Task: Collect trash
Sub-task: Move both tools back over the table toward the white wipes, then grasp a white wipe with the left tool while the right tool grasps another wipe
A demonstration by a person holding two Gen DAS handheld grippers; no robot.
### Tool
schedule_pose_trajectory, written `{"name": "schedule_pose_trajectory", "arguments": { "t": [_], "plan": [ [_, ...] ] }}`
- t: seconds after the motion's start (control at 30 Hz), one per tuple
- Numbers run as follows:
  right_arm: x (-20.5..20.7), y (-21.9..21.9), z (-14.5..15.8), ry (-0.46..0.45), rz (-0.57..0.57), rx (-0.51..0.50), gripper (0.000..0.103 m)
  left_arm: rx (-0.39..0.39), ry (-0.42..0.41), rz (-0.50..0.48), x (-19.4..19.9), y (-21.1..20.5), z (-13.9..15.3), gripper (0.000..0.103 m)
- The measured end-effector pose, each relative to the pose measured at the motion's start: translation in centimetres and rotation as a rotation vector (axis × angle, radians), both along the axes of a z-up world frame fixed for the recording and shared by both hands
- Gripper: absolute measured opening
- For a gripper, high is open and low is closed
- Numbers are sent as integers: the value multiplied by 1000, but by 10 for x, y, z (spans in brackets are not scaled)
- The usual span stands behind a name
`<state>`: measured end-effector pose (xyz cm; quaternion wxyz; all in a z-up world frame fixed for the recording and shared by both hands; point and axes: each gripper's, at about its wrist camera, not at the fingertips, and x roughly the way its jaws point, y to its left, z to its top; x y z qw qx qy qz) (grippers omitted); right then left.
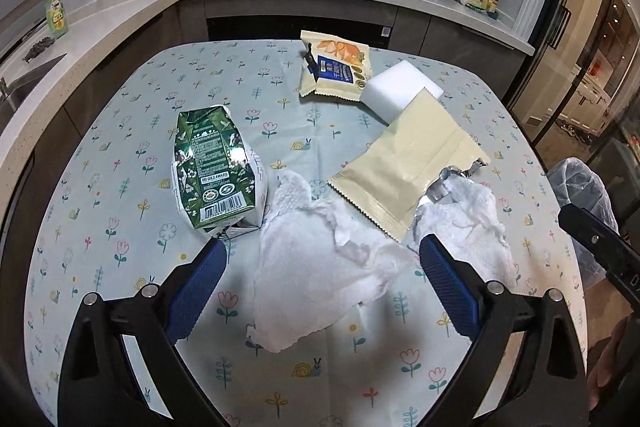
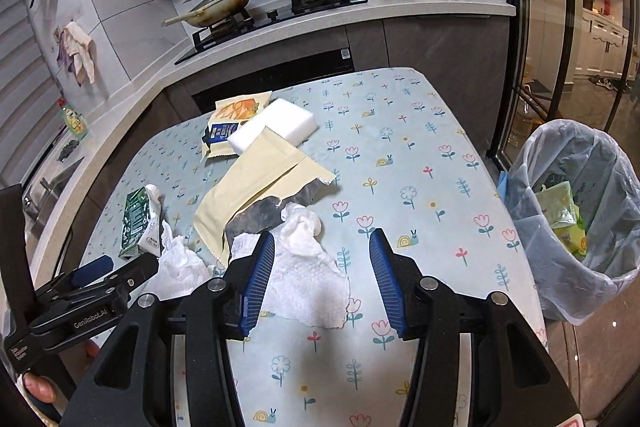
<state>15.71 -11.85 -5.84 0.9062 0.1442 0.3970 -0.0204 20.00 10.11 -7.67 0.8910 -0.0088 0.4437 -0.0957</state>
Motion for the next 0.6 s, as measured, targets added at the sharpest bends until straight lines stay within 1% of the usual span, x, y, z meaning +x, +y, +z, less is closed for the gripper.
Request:
{"name": "schedule_pose_trajectory", "arguments": {
  "t": [0.33, 0.6],
  "plan": [
    [26, 15, -28, 58, 20, 10, 49, -4, 74, 5, 8, 13, -27, 93],
    [45, 23, -46, 97, 29, 6, 49, -25, 124, -3, 17, 12, -44, 93]
  ]
}}
